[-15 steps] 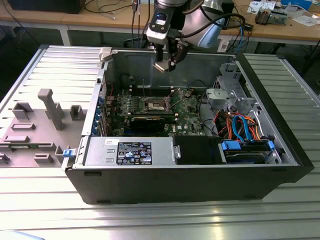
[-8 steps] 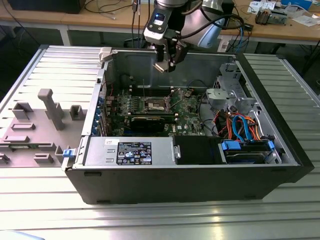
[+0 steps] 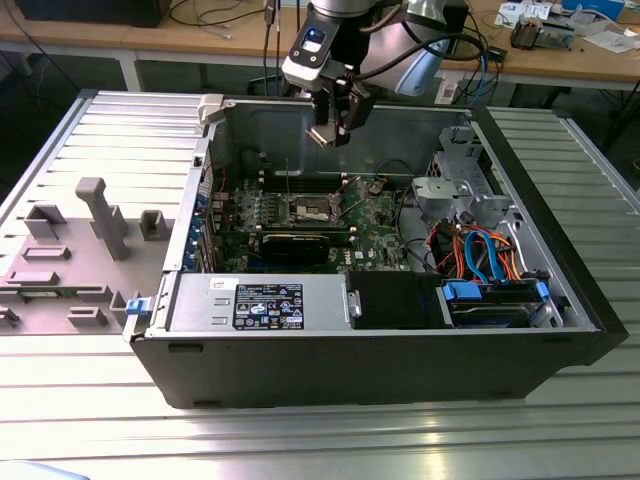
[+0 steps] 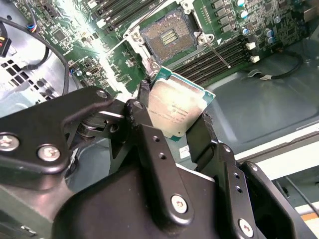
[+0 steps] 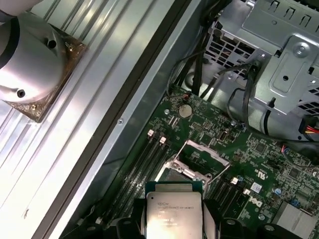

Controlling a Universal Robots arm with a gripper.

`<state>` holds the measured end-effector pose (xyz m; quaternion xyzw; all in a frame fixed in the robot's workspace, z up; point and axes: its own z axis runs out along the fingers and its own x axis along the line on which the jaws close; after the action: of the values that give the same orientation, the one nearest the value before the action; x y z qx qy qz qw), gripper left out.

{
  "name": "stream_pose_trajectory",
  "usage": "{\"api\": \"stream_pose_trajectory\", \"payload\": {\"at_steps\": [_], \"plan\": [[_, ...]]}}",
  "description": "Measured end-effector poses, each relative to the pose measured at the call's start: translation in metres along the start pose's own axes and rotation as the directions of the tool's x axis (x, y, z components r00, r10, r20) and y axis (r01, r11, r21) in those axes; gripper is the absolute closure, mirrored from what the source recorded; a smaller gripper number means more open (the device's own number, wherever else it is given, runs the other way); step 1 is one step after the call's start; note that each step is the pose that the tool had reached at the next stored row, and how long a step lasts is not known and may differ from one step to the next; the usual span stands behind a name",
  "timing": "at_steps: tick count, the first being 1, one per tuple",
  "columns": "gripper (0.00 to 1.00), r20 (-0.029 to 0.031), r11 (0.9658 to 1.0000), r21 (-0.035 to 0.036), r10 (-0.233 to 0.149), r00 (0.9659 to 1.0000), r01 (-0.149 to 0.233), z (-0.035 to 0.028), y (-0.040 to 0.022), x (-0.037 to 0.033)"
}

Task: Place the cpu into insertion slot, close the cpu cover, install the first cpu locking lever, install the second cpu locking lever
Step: 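Place the cpu into insertion slot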

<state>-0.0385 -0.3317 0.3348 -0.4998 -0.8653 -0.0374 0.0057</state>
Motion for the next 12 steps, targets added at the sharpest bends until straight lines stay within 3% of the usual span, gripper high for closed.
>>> {"api": "stream_pose_trajectory", "payload": {"at_steps": [8, 12], "plan": [[0.46, 0.0047, 0.9965, -0.0037, 0.084, 0.9965, -0.084, 0.0049, -0.0004, -0.0002], [0.46, 0.0067, 0.9916, -0.0052, 0.129, 0.9916, -0.129, 0.0077, -0.0005, -0.0003]]}}
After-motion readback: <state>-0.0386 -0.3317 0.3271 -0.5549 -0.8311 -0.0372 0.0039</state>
